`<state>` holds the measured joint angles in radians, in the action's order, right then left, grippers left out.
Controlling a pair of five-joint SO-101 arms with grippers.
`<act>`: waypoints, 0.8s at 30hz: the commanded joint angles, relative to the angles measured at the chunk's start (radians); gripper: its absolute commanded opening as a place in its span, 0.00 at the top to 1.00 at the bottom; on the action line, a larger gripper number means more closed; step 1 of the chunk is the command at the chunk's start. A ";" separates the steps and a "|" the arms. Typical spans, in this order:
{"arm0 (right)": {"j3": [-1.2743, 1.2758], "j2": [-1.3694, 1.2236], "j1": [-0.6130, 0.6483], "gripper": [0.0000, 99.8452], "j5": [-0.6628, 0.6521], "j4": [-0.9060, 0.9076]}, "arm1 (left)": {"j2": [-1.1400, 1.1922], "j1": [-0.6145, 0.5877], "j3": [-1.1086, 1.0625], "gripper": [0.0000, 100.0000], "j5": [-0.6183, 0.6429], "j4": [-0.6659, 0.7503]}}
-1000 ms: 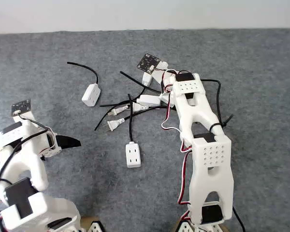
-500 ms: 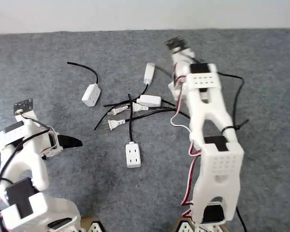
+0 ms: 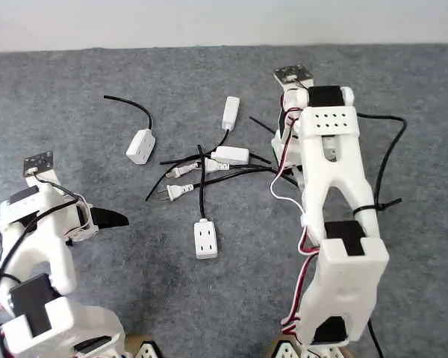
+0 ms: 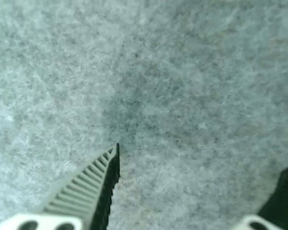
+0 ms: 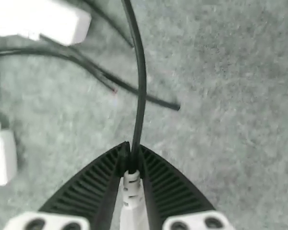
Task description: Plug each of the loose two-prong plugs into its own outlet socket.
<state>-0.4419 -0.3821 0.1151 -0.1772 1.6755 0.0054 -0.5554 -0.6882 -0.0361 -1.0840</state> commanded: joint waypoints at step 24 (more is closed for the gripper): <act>1.185 0.768 0.084 0.99 0.044 -0.633 | -0.006 0.011 0.028 0.54 -0.011 0.018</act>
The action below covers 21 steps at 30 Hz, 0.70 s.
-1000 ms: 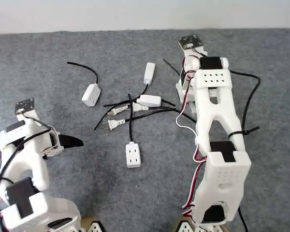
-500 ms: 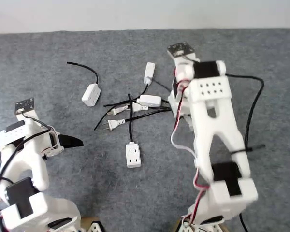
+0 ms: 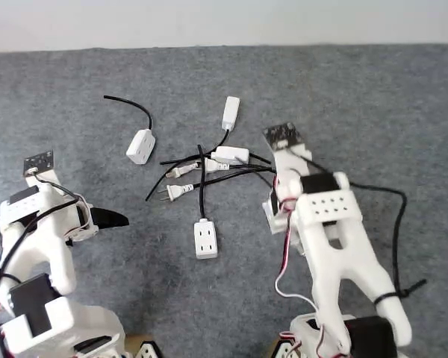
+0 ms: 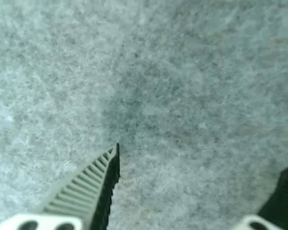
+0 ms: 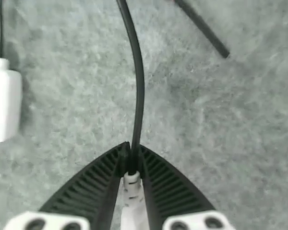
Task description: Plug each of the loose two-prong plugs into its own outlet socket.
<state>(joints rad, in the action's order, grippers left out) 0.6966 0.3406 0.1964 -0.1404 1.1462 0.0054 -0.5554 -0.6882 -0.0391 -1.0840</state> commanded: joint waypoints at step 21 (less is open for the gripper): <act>0.150 0.087 0.002 0.87 0.005 -0.191 | -0.006 0.009 0.027 0.54 -0.008 0.018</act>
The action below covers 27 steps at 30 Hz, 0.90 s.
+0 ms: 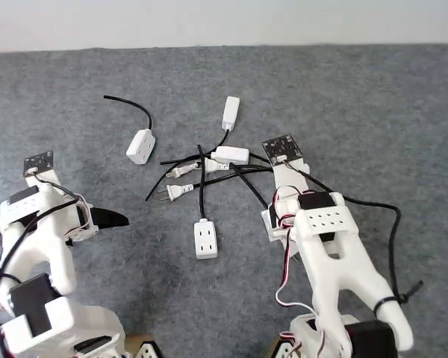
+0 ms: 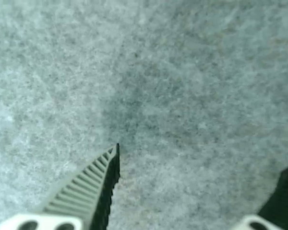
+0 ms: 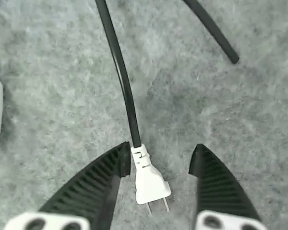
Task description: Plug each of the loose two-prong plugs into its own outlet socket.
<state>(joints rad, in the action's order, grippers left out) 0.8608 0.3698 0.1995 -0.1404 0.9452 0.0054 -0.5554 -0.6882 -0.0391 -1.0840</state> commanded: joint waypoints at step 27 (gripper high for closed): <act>-0.003 -0.079 0.012 0.85 -0.404 0.007 | -0.006 0.009 0.027 0.54 -0.032 0.018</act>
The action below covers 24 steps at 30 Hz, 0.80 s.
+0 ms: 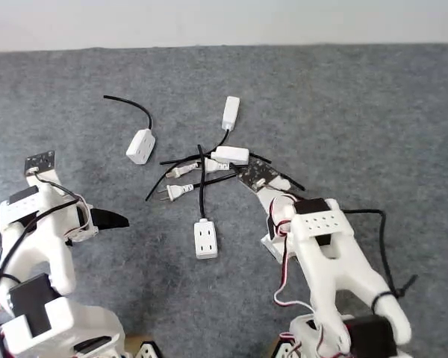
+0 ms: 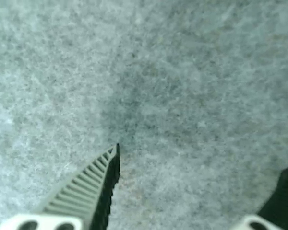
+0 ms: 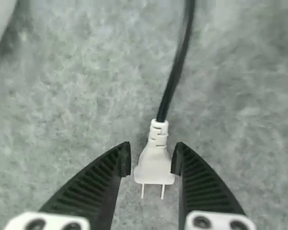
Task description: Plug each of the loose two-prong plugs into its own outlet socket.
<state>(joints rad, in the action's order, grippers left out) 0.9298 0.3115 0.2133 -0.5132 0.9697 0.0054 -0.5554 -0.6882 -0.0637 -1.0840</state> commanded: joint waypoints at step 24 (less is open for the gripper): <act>-0.091 -0.073 -0.028 0.94 -0.089 -0.082 | -0.006 0.009 0.027 0.54 -0.009 0.018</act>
<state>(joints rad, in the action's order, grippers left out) 0.8976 0.2440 0.1979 -0.5915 0.8899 0.0054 -0.5554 -0.6882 -0.0637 -1.0840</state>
